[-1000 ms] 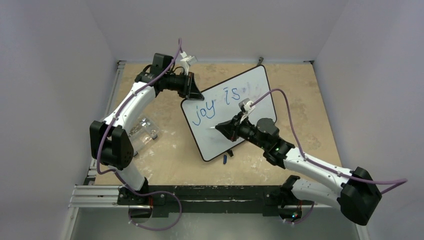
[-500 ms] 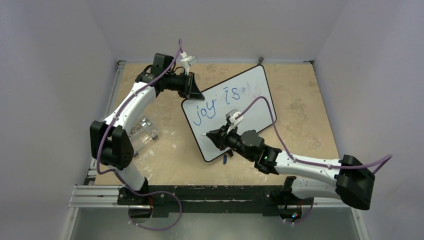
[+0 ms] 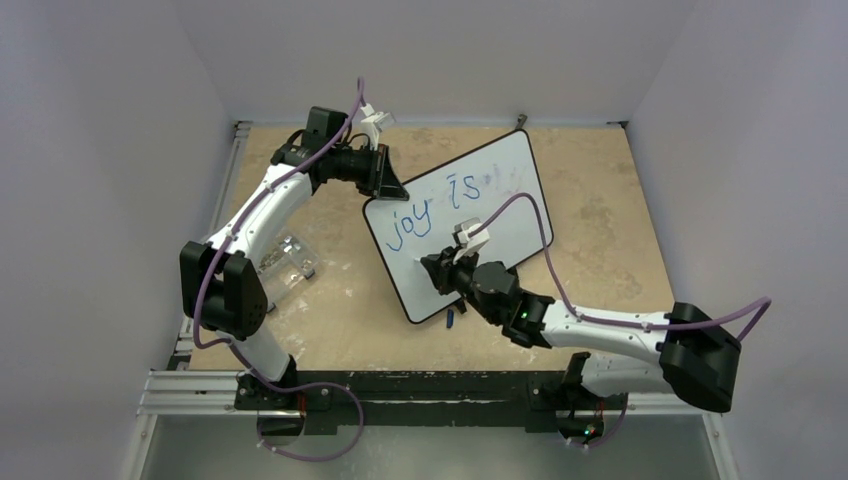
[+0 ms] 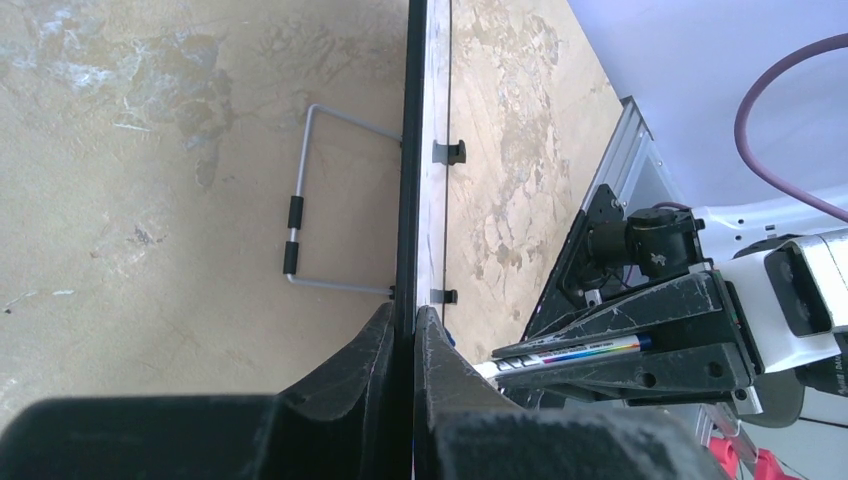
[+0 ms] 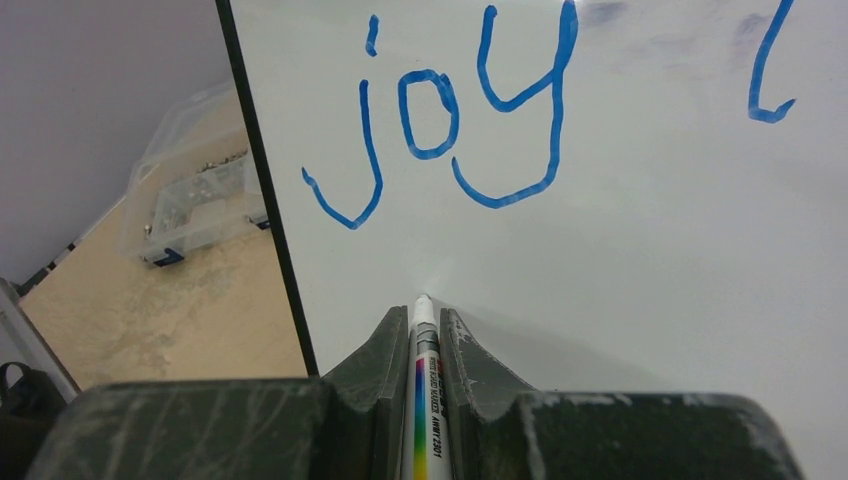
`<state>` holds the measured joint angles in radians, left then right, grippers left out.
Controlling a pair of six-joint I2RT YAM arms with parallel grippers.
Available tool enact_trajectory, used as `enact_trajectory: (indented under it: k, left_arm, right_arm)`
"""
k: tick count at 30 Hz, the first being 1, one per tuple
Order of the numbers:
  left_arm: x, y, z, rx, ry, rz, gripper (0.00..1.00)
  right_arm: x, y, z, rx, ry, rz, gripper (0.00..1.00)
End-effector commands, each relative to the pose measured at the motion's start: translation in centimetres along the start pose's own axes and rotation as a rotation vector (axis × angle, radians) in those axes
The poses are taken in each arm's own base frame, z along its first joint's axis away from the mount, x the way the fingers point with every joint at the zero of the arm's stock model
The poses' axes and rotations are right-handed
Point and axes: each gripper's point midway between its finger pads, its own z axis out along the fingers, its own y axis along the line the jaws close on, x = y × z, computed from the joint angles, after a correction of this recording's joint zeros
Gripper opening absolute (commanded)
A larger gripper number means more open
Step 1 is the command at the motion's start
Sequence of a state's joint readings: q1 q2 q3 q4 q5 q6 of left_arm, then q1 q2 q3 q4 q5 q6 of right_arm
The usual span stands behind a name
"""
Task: Write a sentence on the whiteboard
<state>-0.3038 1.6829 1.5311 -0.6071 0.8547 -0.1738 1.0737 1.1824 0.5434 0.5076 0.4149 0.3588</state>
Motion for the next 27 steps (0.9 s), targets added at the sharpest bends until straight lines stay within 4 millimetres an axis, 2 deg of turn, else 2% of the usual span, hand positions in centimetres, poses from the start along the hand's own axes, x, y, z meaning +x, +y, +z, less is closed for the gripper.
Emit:
enact_trajectory:
  k: [1, 16, 27]
  left_arm:
    - [-2.1, 0.2, -0.6, -0.062, -0.070, 0.108, 0.00]
    - [-2.1, 0.2, -0.6, -0.063, -0.069, 0.107, 0.00]
    - [-2.1, 0.2, -0.7, -0.065, -0.068, 0.108, 0.00]
  right_arm:
    - [-2.4, 0.8, 0.8, 0.017, -0.058, 0.031, 0.00]
    - [-0.1, 2.3, 1.5, -0.041, 0.013, 0.016, 0.00]
    - [1.4, 2.2, 0.3, -0.054, 0.054, 0.029, 0.00]
